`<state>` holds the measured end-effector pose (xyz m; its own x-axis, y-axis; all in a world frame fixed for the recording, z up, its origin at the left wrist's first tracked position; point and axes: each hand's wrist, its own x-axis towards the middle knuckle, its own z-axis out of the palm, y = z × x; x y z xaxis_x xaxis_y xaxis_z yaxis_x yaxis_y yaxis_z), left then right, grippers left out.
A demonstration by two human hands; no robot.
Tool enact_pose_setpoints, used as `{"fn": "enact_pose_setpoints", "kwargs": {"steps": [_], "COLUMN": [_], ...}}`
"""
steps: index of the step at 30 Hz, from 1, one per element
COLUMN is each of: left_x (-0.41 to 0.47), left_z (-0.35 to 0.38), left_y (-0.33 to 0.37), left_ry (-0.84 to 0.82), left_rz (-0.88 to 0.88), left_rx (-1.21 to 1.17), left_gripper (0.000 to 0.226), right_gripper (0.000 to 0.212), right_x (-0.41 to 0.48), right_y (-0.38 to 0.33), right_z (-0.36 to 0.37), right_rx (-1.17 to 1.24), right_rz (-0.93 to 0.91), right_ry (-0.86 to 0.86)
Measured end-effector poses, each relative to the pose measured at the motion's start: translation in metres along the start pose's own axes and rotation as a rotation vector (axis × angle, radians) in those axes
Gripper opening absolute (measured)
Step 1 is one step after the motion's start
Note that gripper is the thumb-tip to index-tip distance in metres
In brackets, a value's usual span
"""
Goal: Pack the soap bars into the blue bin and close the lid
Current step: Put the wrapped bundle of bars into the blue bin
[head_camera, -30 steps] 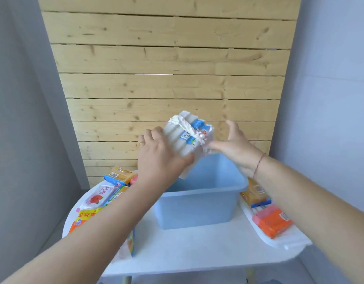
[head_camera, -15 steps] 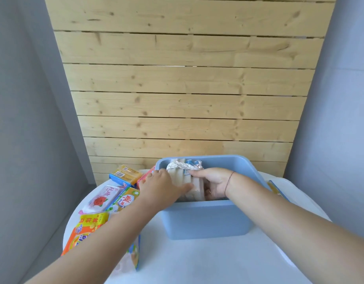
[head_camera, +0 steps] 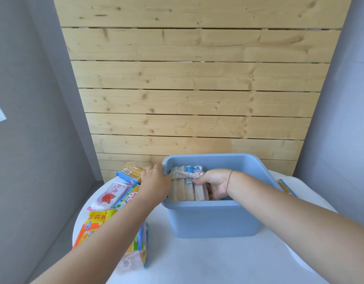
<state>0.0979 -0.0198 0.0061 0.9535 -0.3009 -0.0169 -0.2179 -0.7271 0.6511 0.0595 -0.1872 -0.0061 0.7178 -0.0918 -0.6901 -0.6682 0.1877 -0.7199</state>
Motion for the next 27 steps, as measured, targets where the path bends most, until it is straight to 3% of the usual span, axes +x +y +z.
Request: {"fn": "enact_pose_setpoints", "kwargs": {"steps": [6, 10, 13, 14, 16, 19, 22, 24, 27], "left_x": [0.002, 0.001, 0.001, 0.001, 0.001, 0.002, 0.002, 0.002, 0.0], "left_z": [0.002, 0.006, 0.006, 0.005, 0.005, 0.005, 0.006, 0.007, 0.009], "left_y": [-0.002, -0.002, -0.001, -0.001, -0.001, 0.0, 0.0, -0.002, -0.002], "left_ry": [0.045, 0.068, 0.07, 0.071, 0.068, 0.073, 0.073, 0.077, 0.083], "left_rz": [0.012, 0.024, 0.026, 0.023, 0.02, 0.023, 0.022, 0.011, 0.03], "left_rx": [0.033, 0.045, 0.019, 0.014, 0.005, 0.009, -0.003, -0.008, 0.016], "left_gripper": [0.028, 0.037, 0.044, 0.046, 0.047, 0.048, 0.047, 0.048, 0.047], "right_gripper": [0.012, 0.024, 0.016, 0.023, 0.039, 0.036, 0.013, 0.014, 0.038], "right_x": [0.008, 0.015, 0.019, 0.018, 0.016, 0.015, 0.014, 0.016, 0.011], "right_y": [0.005, 0.007, 0.007, 0.006, 0.005, 0.003, 0.002, 0.0, -0.006], "right_z": [0.004, 0.006, 0.012, 0.013, 0.014, 0.02, 0.032, 0.04, 0.046], "right_rx": [-0.104, -0.223, -0.457, -0.525, -0.598, -0.653, -0.937, -1.123, -1.374], "right_rz": [0.061, 0.093, 0.119, 0.134, 0.184, 0.204, 0.246, 0.291, 0.284], "right_ry": [0.015, 0.088, 0.156, 0.161, 0.124, 0.029, -0.025, -0.042, 0.007]}}
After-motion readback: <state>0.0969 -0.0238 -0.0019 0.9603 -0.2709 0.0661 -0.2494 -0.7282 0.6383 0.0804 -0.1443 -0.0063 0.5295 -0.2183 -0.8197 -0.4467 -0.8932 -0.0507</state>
